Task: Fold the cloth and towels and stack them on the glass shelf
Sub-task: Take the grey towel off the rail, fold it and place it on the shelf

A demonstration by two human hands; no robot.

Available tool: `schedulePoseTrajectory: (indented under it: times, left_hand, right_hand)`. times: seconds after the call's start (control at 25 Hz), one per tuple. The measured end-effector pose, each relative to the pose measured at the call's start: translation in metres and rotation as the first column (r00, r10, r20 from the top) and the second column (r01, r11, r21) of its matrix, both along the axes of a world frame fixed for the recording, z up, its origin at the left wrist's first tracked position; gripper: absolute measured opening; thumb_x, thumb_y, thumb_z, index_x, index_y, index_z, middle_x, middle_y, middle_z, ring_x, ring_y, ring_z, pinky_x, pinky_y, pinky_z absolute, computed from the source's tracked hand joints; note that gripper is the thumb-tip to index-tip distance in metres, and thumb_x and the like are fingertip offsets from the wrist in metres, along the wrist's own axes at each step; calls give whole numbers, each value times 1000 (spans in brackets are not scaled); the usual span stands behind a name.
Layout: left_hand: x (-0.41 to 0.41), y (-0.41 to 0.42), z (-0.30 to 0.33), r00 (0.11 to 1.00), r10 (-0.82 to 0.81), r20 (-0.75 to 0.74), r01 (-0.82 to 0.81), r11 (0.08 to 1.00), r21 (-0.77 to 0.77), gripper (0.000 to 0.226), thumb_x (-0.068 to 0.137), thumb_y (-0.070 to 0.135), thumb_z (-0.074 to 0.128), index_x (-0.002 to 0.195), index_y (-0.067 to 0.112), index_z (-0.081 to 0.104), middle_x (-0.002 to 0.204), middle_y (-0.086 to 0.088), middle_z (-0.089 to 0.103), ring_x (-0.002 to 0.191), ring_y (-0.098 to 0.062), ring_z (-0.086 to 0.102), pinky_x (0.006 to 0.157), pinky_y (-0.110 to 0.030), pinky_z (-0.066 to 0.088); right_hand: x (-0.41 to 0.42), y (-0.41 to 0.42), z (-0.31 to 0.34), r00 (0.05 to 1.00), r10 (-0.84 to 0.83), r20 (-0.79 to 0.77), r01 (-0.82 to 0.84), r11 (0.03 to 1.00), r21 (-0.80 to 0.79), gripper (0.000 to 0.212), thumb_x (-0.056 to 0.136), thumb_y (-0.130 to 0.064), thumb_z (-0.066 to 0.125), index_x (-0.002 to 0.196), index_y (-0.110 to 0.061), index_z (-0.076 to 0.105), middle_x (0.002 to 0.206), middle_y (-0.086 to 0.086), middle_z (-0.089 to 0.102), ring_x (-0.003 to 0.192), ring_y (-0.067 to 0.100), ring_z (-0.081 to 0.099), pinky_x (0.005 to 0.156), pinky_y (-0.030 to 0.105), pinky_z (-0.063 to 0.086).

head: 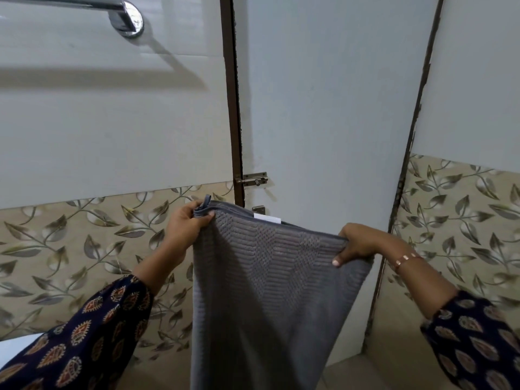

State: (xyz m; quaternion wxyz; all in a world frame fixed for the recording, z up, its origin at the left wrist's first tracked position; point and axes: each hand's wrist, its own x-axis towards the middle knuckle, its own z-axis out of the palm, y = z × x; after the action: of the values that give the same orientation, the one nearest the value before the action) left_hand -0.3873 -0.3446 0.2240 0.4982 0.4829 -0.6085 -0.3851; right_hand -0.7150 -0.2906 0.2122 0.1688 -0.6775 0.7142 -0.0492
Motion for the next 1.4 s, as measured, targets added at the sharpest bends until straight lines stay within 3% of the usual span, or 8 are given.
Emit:
schedulePoseTrajectory:
  times: [0.24, 0.4, 0.56, 0.72, 0.92, 1.04, 1.24, 1.4]
  left_hand:
    - [23, -11, 4, 895, 243, 375, -107, 931, -348, 18, 86, 11, 60, 102, 5, 67, 66, 2, 58, 59, -11, 49, 51, -24, 39]
    - [37, -4, 18, 979, -105, -176, 100, 994, -41, 13, 90, 6, 51, 91, 5, 63, 75, 0, 65, 74, -13, 57, 65, -23, 52]
    - [43, -6, 18, 969, -183, -168, 195, 979, 56, 19, 91, 7, 48, 79, 8, 62, 70, 0, 67, 72, -17, 57, 55, -17, 52]
    - [36, 12, 21, 760, -416, -499, 527, 844, 99, 26, 77, 20, 53, 71, 8, 76, 70, -5, 73, 60, -14, 69, 55, -23, 57]
    - [0, -9, 35, 953, -101, -286, 192, 931, 310, 19, 86, 18, 59, 98, 5, 66, 69, -6, 71, 54, -16, 66, 44, -21, 53]
    - [-28, -7, 29, 969, 72, -238, -17, 974, 225, 19, 87, 21, 61, 91, 3, 62, 84, -12, 67, 66, -20, 65, 45, -23, 54]
    - [-79, 30, 47, 990, -108, -94, 93, 983, -156, 19, 85, 26, 62, 86, 8, 62, 80, -12, 66, 73, -24, 65, 63, -39, 58]
    - [-93, 52, 60, 980, -185, 70, 197, 925, -325, 18, 79, 30, 70, 87, 26, 54, 81, 12, 60, 74, 9, 61, 63, -7, 49]
  right_hand:
    - [-5, 5, 34, 980, 6, 199, 81, 901, -427, 27, 81, -20, 70, 62, -21, 52, 64, -1, 52, 64, 18, 52, 47, 16, 37]
    - [-10, 11, 53, 807, 217, 550, 248, 720, -648, 12, 79, -10, 71, 71, -16, 65, 60, 2, 58, 56, 11, 49, 45, 12, 37]
    - [-17, 16, 54, 745, 224, 629, 144, 866, -479, 14, 70, -24, 78, 80, -16, 73, 75, 3, 68, 76, 18, 60, 58, 13, 47]
    - [-26, 36, 62, 352, 315, 881, 168, 905, -391, 57, 27, -48, 92, 72, -17, 79, 75, 1, 76, 68, 11, 71, 60, 18, 56]
    - [1, 3, 36, 250, -147, 957, 547, 837, -15, 33, 78, -13, 72, 102, 9, 64, 81, 17, 70, 54, 20, 65, 48, 26, 56]
    - [33, -9, 42, 284, -162, 945, 630, 774, -56, 25, 81, -6, 69, 99, 8, 59, 91, 21, 62, 60, 22, 59, 44, 27, 51]
    - [103, -4, 95, 516, 44, 855, 467, 823, -324, 22, 82, -5, 64, 69, -9, 47, 69, 13, 54, 57, 26, 57, 37, 26, 49]
    - [130, -1, 120, 722, 94, 686, 445, 696, -564, 10, 80, -10, 61, 86, -9, 53, 91, 16, 65, 86, 33, 67, 73, 47, 58]
